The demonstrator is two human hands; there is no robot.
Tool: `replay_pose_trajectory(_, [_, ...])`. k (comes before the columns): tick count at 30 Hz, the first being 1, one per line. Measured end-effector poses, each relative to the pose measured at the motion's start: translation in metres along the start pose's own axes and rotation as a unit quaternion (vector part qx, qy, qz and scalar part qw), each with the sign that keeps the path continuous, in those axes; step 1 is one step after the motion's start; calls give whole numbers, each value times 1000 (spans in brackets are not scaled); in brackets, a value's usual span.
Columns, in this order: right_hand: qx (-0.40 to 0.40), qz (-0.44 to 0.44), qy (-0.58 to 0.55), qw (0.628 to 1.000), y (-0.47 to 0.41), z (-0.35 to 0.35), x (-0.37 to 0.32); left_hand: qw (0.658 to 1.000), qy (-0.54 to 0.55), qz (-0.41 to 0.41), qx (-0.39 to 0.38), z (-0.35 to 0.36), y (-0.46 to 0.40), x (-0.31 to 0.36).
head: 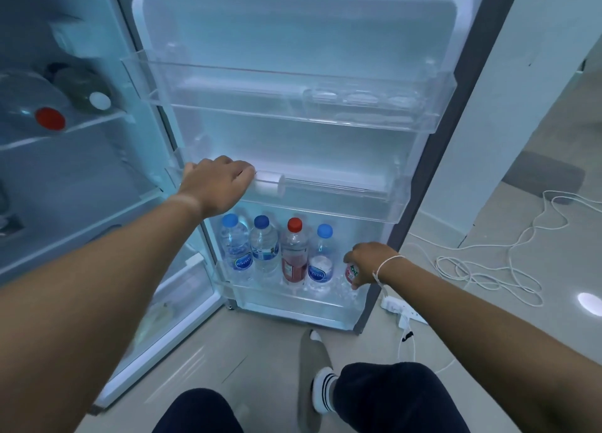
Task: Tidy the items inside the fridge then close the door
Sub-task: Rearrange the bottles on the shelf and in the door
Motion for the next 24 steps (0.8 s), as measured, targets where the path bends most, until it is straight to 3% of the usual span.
replay_pose_trajectory(11, [20,58,-69,996,-45,40,7,1000,8,-7,7,3,-4,0])
replay_pose_trajectory(17, [68,98,-179,977,-56,43,14,1000,7,-14,7,4,-5,-2])
replay_pose_trajectory(24, [100,90,-164,977,-54,39,15,1000,9,-17,0,4,-5,0])
Point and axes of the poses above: each hand's wrist, its own y-axis away from the middle knuckle, its own z-axis out of the palm, x = y × z, the point moved 8 cm from there along -y, towards the middle knuckle, and after that the axes turned 12 degrees about -y, right-handed, at the moved point
